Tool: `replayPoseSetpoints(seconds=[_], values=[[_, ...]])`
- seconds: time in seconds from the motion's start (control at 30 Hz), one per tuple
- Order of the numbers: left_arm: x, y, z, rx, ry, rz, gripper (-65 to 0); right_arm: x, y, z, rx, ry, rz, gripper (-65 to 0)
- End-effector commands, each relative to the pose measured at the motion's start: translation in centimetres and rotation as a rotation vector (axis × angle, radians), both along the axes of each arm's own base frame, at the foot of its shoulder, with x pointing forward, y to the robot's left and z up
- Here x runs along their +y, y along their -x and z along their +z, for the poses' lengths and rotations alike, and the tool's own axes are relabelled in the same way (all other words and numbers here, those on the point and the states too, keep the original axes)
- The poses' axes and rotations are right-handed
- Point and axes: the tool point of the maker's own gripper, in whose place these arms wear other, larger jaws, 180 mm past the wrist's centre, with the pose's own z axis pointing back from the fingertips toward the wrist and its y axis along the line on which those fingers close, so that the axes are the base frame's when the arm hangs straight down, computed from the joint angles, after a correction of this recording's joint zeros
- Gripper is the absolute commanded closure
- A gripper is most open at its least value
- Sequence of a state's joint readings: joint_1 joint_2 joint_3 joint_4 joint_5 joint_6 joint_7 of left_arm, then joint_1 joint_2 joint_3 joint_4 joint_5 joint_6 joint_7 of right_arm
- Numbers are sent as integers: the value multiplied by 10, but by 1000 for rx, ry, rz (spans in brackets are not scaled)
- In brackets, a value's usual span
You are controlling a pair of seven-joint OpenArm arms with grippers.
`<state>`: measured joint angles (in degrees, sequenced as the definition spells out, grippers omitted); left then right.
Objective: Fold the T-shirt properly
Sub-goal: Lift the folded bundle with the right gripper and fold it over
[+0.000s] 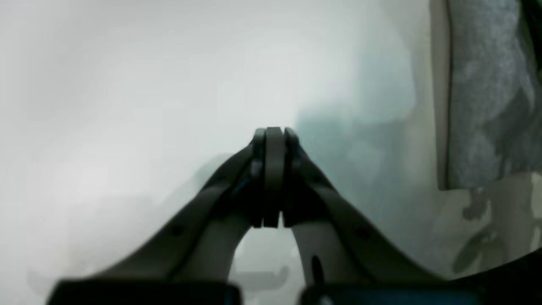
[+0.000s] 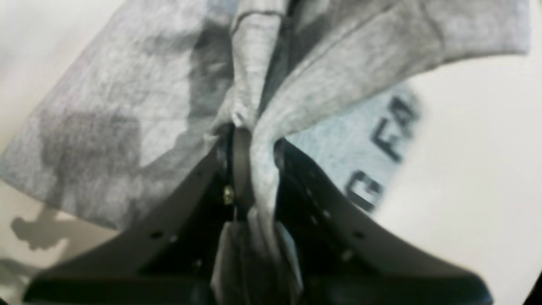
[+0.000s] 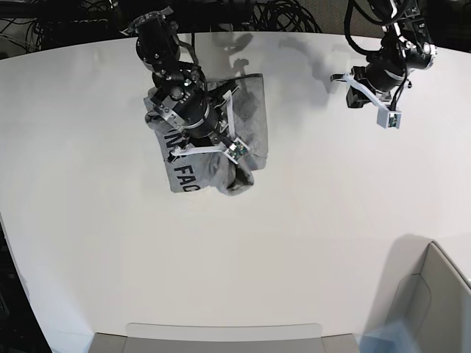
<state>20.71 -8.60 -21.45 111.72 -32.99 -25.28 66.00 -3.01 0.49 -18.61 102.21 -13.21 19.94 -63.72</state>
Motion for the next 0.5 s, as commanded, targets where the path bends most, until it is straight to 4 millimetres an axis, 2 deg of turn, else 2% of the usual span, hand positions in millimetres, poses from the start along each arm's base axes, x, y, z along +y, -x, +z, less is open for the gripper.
replayPoseSetpoints(seconds=[0.0,0.03,0.13,0.23,0.3,0.4,0.47], values=[[2,-6,9,-36,-5,-4,0,5,-6,7,-28,-25,-6,0],[2,-6,9,-36,-5,-4,0,5,-6,6,-25,-26,-11,-15],[1,-6,8,-36,-3,-6,0,8,-4,9,-30,-39,-15,-119],[-1,-6,8,-38,1,-10,0,12,-6,21,-62,-65,-11,-198],[-1,-6,8,-36,2,-9,0,25,-4,36,-86,-120,16,-226],[-1,-6,8,-38,1,-8,0,44,2,54,-99,-203,61,-232],[0,-6,8,-39,0,-5,0,51,4,58,-92,-236,75,-232]])
